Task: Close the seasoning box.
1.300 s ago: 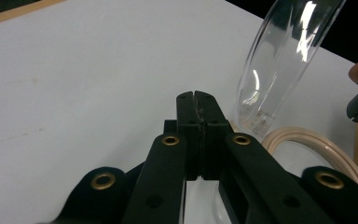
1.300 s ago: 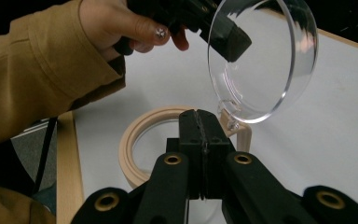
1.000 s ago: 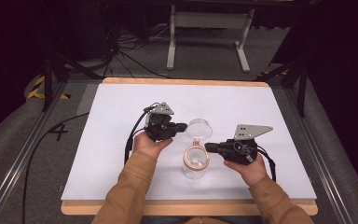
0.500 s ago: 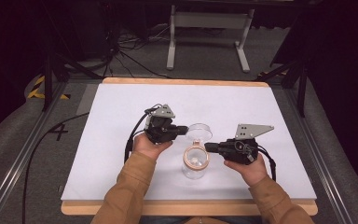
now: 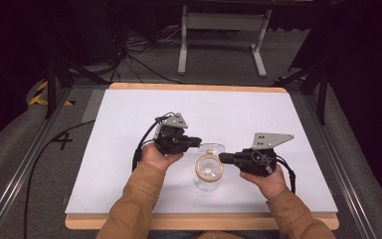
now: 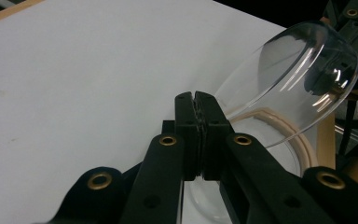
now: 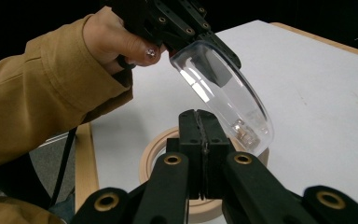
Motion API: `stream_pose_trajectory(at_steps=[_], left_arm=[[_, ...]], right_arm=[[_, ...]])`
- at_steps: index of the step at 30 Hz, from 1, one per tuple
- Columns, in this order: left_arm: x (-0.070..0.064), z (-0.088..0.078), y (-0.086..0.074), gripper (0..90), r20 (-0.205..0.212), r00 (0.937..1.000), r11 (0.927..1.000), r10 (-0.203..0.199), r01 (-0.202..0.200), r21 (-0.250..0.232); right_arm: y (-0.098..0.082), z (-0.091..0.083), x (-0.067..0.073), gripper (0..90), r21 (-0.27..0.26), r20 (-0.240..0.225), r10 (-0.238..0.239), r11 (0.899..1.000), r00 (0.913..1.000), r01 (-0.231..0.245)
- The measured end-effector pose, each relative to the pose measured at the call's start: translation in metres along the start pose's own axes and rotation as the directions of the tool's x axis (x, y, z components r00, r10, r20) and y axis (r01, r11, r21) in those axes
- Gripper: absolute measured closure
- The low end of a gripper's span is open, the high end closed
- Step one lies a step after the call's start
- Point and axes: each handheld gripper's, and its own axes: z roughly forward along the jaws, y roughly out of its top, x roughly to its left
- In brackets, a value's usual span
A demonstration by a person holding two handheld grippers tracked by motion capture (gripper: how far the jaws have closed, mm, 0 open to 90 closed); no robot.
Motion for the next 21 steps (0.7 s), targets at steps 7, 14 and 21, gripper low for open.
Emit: stream_pose_trajectory(at_steps=[7,14,21], left_arm=[[0.005,-0.009,-0.002,87.1,-0.023,0.9995,0.9997,-0.022,0.022,-0.013],[0.009,-0.019,-0.004,86.6,-0.043,0.9986,0.9994,-0.031,0.03,-0.016],[0.014,-0.028,-0.008,86.5,-0.058,0.9969,0.9983,-0.053,0.051,-0.026]], right_arm=[[0.0,0.0,0.002,89.7,0.011,-0.012,0.0,1.0,0.9999,0.0],[0.0,0.001,0.005,89.7,0.047,-0.02,-0.004,0.999,0.9998,0.005],[0.0,0.001,0.008,89.7,0.081,-0.032,0.001,0.997,0.9995,0.002]])
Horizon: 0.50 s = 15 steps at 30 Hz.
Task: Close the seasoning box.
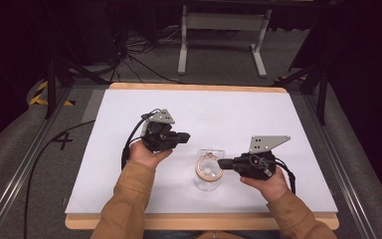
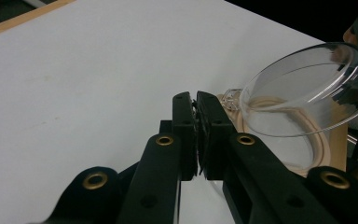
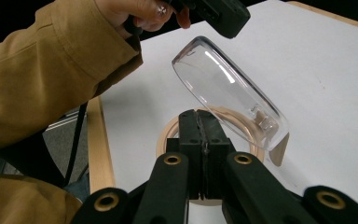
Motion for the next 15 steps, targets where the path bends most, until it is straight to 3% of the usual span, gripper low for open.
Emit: stream_pose_trajectory(at_steps=[8,15], left_arm=[[0.0039,-0.0052,-0.0019,86.8,-0.007,0.9999,0.9999,-0.012,0.012,-0.001],[0.0048,-0.0053,-0.0022,88.7,-0.009,0.9999,0.9991,-0.012,0.012,0.042]], right_arm=[[-0.0005,0.0021,0.0027,89.7,0.046,-0.014,0.004,0.999,0.9999,-0.003],[-0.0017,0.005,0.005,89.7,0.091,-0.026,0.008,0.996,0.9996,-0.005]])
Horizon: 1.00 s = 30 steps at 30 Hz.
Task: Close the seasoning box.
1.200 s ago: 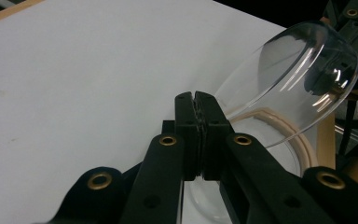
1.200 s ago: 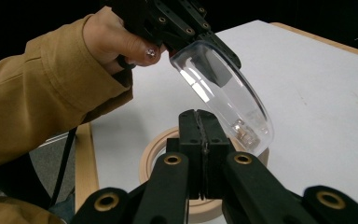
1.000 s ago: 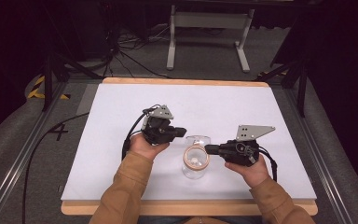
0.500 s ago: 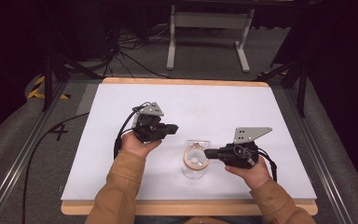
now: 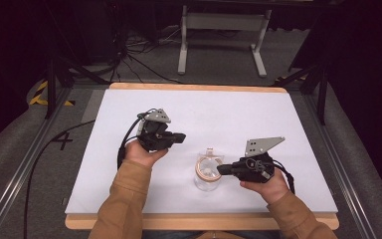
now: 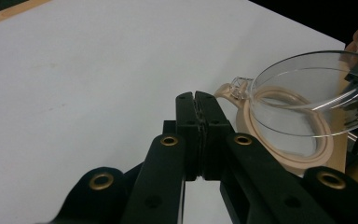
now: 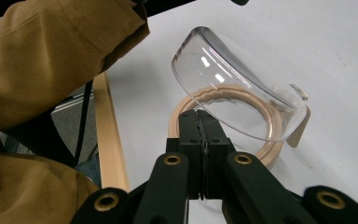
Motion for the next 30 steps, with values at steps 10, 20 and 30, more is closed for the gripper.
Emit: stream_pose_trajectory(at_steps=[10,20,30], left_arm=[[0.001,-0.0009,-0.0005,88.7,-0.011,0.9999,1.0,-0.004,0.004,0.008],[0.0007,-0.0029,-0.0006,88.5,-0.018,0.9998,1.0,-0.001,0.001,0.003],[-0.0001,-0.0057,-0.0007,86.9,-0.033,0.9995,0.9998,0.0,-0.001,-0.018]], right_arm=[[-0.0021,0.0045,0.0023,89.7,0.06,-0.031,0.001,0.998,0.9995,0.001],[-0.0031,0.005,0.0041,89.7,0.117,-0.055,0.012,0.993,0.9984,-0.005],[0.0001,-0.0016,0.0062,89.6,0.081,-0.052,-0.009,0.997,0.9986,0.013]])
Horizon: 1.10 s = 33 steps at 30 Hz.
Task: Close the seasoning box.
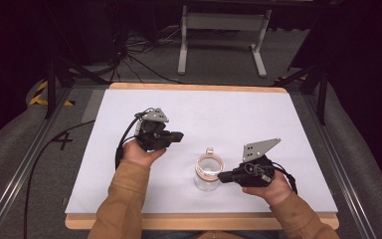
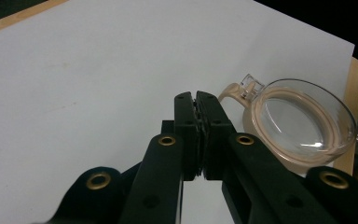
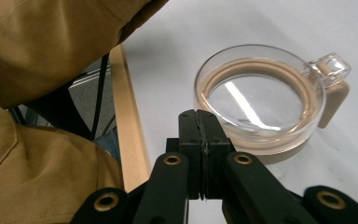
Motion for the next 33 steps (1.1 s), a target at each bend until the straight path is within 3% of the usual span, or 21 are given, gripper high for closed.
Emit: stream_pose_trajectory(at_steps=[7,8,16,23,25,27,28,29,30,31,33], left_arm=[[0.0,-0.007,-0.005,84.4,-0.022,0.9997,0.9999,-0.014,0.014,-0.007],[0.001,-0.011,-0.008,83.5,-0.036,0.9989,0.9995,-0.029,0.028,-0.014],[0.006,-0.018,-0.016,79.2,-0.074,0.9963,0.9989,-0.044,0.042,-0.023],[0.012,-0.018,-0.021,77.1,-0.101,0.9934,0.9984,-0.054,0.052,-0.023],[0.015,-0.017,-0.023,76.6,-0.107,0.9925,0.9982,-0.059,0.056,-0.022],[0.018,-0.016,-0.026,76.2,-0.112,0.9918,0.9979,-0.062,0.06,-0.025],[0.02,-0.016,-0.027,75.7,-0.109,0.9913,0.9973,-0.074,0.072,-0.015],[0.022,-0.015,-0.028,75.7,-0.106,0.9911,0.9966,-0.081,0.079,-0.021],[0.023,-0.015,-0.03,75.6,-0.102,0.9905,0.9956,-0.093,0.09,-0.027],[0.026,-0.014,-0.032,75.6,-0.103,0.9905,0.9956,-0.091,0.088,-0.033],[0.029,-0.013,-0.035,75.6,-0.103,0.9885,0.9936,-0.111,0.108,-0.034]], right_arm=[[0.003,-0.014,-0.007,87.4,-0.067,0.054,-0.001,0.998,0.9986,0.004],[0.004,-0.022,-0.012,81.2,-0.095,0.088,0.009,0.995,0.9961,0.0],[0.003,-0.042,-0.029,73.8,-0.156,0.162,0.045,0.988,0.9857,-0.02],[-0.008,-0.059,-0.049,69.7,-0.15,0.288,0.082,0.988,0.9543,-0.039],[-0.013,-0.064,-0.056,69.0,-0.144,0.333,0.094,0.988,0.9382,-0.048],[-0.017,-0.068,-0.062,68.5,-0.144,0.358,0.108,0.988,0.9276,-0.06],[-0.023,-0.071,-0.07,68.0,-0.145,0.38,0.126,0.987,0.9166,-0.075],[-0.023,-0.071,-0.07,68.0,-0.145,0.38,0.126,0.987,0.9166,-0.075],[-0.028,-0.073,-0.077,67.9,-0.144,0.393,0.145,0.985,0.9079,-0.095],[-0.028,-0.073,-0.077,67.9,-0.144,0.393,0.145,0.985,0.9079,-0.095],[-0.035,-0.074,-0.085,67.5,-0.138,0.413,0.163,0.984,0.8963,-0.115]])
